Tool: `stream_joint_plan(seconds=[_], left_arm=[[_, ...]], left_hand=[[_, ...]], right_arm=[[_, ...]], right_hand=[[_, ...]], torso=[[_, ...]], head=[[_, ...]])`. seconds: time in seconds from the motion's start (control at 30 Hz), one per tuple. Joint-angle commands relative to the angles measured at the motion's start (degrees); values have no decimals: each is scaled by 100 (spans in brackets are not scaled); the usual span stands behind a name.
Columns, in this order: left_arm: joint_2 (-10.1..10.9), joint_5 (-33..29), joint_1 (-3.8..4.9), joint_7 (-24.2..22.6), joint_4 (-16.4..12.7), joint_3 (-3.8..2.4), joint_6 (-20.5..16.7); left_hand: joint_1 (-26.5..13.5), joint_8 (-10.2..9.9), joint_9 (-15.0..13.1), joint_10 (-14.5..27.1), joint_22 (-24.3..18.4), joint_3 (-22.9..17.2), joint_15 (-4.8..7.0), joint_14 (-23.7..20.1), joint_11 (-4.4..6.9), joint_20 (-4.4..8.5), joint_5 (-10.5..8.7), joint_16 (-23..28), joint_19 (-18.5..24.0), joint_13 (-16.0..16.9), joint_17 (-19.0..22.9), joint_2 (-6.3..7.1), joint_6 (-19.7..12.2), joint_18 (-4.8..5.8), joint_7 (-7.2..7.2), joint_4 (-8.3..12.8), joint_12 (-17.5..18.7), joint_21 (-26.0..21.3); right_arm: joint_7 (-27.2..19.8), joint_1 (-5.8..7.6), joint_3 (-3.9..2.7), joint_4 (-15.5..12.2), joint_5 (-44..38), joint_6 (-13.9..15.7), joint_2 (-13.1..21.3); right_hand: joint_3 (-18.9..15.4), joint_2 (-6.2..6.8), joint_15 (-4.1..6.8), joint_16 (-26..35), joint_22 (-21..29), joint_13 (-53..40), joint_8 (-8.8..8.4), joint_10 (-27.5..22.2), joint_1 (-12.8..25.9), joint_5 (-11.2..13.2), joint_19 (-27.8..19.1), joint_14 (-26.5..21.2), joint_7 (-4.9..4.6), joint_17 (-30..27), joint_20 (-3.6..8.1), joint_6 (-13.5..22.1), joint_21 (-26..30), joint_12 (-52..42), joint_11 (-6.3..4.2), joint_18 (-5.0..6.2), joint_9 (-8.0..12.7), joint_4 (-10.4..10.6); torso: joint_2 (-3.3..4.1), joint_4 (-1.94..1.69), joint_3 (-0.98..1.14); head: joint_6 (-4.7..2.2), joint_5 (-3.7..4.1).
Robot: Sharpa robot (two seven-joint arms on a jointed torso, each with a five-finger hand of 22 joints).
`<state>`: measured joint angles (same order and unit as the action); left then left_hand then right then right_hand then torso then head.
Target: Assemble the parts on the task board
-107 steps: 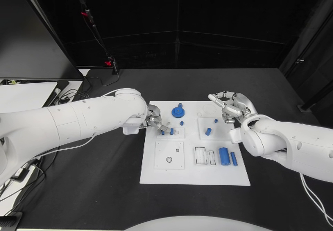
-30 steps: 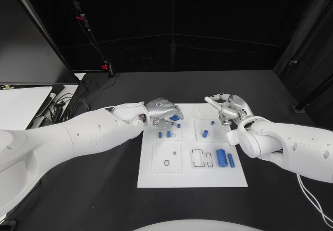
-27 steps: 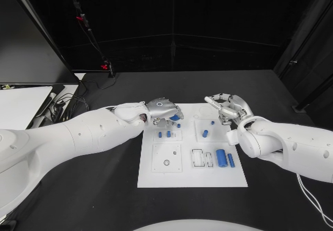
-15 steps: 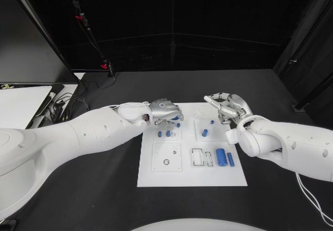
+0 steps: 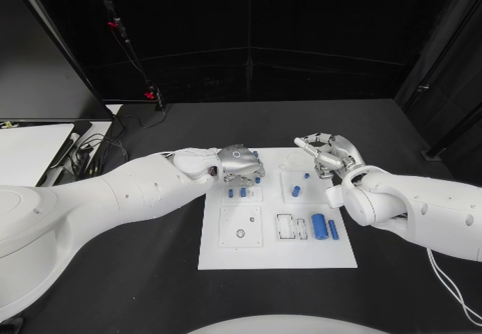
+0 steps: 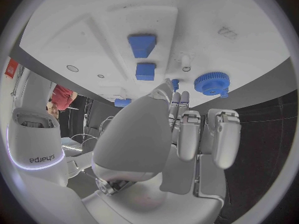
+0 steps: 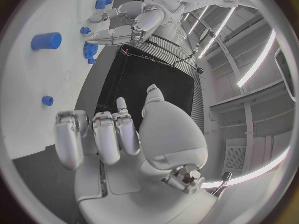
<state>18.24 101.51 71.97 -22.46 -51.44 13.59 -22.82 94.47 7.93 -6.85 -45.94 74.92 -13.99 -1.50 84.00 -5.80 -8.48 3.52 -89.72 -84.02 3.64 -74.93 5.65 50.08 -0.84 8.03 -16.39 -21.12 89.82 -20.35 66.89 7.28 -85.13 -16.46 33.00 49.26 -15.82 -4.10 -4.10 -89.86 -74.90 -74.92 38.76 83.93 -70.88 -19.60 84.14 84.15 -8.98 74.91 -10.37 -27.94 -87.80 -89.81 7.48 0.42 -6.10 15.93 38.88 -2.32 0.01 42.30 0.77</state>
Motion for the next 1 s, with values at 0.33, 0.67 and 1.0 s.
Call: stream_joint_plan(seconds=[0.33, 0.67, 1.0], left_arm=[[-120, 182, -5, 109, 109, -6, 57], [-165, 184, -7, 247, 183, -7, 309], [-189, 185, -7, 218, 229, -7, 451]], left_hand=[[12, -63, 42, 10, 1508, -77, 28, 600, 19, 51, -15, -28, -598, -10, -1507, -118, 24, 84, 39, -11, 83, 18], [58, -57, 60, -67, 1508, -180, 45, 600, 54, 64, -13, -28, -598, -7, -1507, -174, 135, 84, -6, -2, 114, 18], [87, -27, 74, -366, 1508, -314, 96, 600, 118, 84, -15, -28, -598, -11, -1507, -186, 359, 84, -62, -9, 132, 18]], right_arm=[[-30, 9, -3, -11, 6, -40, -17], [-32, 9, -3, -5, 6, -50, -37], [-37, 9, -3, 0, 6, -50, -43]], right_hand=[[-4, -54, -45, -14, -1367, -1508, 0, 607, -13, -37, 306, 585, -333, 1509, -45, -35, 37, -19, 50, 55, 6, 33], [-4, -54, -45, -14, -1367, -1508, 0, 607, -13, -37, 306, 585, -333, 1509, -45, -35, 37, -19, 50, 55, 6, 33], [-3, -56, -45, -14, -1366, -1508, 0, 607, -16, -43, 305, 585, -333, 1509, -46, -38, 38, -19, 50, 55, 10, 31]], torso=[[2, -3, 1], [0, -3, 0], [0, -3, 1]], head=[[21, 15], [27, 12], [49, 25]])
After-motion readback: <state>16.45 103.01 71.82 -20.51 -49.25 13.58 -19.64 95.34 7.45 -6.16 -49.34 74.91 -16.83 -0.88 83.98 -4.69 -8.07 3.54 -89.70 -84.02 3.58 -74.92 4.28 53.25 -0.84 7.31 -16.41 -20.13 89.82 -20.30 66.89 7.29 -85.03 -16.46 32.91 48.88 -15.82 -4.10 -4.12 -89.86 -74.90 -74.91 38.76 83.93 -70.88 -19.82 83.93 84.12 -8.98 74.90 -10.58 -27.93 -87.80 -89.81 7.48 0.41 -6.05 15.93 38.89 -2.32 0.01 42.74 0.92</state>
